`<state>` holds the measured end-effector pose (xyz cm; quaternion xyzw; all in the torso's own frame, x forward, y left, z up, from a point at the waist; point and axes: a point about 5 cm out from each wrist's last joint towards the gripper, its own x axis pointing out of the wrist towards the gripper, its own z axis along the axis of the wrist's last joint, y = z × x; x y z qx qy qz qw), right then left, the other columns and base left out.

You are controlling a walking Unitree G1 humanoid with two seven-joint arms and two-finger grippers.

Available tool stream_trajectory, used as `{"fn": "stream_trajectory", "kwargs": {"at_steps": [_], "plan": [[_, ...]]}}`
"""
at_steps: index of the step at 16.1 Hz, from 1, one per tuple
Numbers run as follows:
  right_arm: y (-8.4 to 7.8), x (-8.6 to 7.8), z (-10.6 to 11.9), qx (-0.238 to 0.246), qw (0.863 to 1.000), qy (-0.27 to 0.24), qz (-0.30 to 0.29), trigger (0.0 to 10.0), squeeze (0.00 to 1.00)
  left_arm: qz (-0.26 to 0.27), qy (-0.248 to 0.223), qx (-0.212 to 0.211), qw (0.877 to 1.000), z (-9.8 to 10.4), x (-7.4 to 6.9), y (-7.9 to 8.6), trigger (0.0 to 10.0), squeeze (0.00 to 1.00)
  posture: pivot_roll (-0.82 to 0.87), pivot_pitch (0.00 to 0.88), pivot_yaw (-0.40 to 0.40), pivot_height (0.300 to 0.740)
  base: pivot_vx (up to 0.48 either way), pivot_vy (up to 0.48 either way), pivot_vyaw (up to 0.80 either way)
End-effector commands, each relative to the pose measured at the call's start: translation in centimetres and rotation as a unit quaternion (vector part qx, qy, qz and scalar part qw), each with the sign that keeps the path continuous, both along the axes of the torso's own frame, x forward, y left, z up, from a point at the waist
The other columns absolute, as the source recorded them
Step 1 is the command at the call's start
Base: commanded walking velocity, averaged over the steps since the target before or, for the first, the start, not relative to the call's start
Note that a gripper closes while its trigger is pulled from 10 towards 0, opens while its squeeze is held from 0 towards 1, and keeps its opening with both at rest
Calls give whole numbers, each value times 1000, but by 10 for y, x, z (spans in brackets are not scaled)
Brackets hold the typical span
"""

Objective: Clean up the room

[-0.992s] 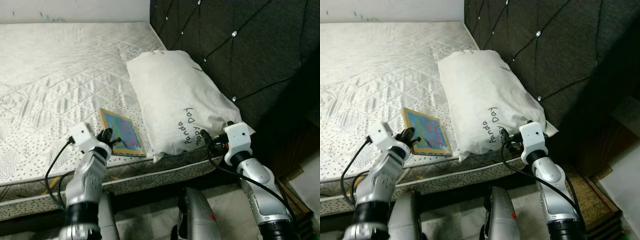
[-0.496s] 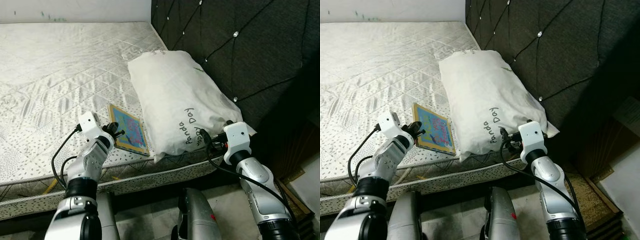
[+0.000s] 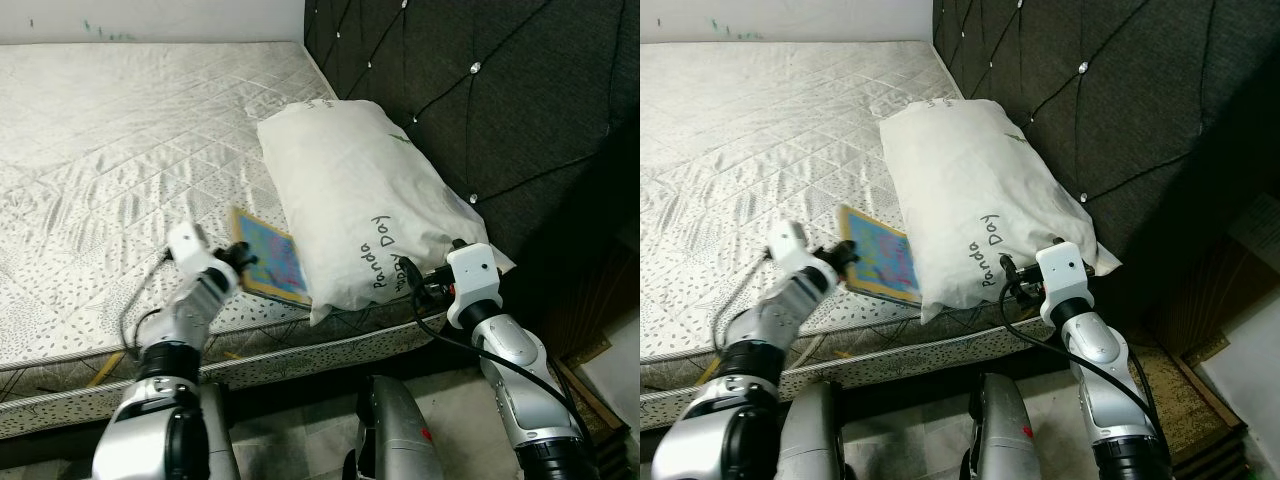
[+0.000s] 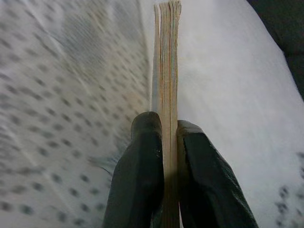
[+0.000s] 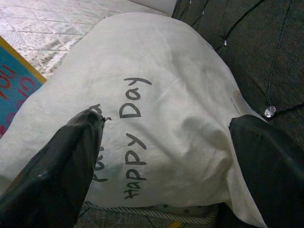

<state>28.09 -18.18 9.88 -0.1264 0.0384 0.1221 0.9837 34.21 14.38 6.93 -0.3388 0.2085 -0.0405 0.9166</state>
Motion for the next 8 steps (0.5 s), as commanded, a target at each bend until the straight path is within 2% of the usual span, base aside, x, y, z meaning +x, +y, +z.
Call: {"fn": "stream_trajectory", "kwargs": {"at_steps": [1, 4, 8], "plan": [[0, 3, 5, -2, 1000, -9, 1, 10000, 0, -37, 8, -17, 999, -1, 0, -17, 10000, 0, -146, 0, -64, 582, 0, 0, 0], [0, 3, 4, -3, 1000, -9, 1, 10000, 0, -51, 22, -21, 998, -7, -4, -23, 10000, 0, -144, 0, -62, 582, 0, 0, 0], [0, 4, 4, -4, 1000, -9, 2, 10000, 0, -31, 38, -11, 999, -13, -8, -9, 10000, 0, -140, 0, -63, 582, 0, 0, 0]]}}
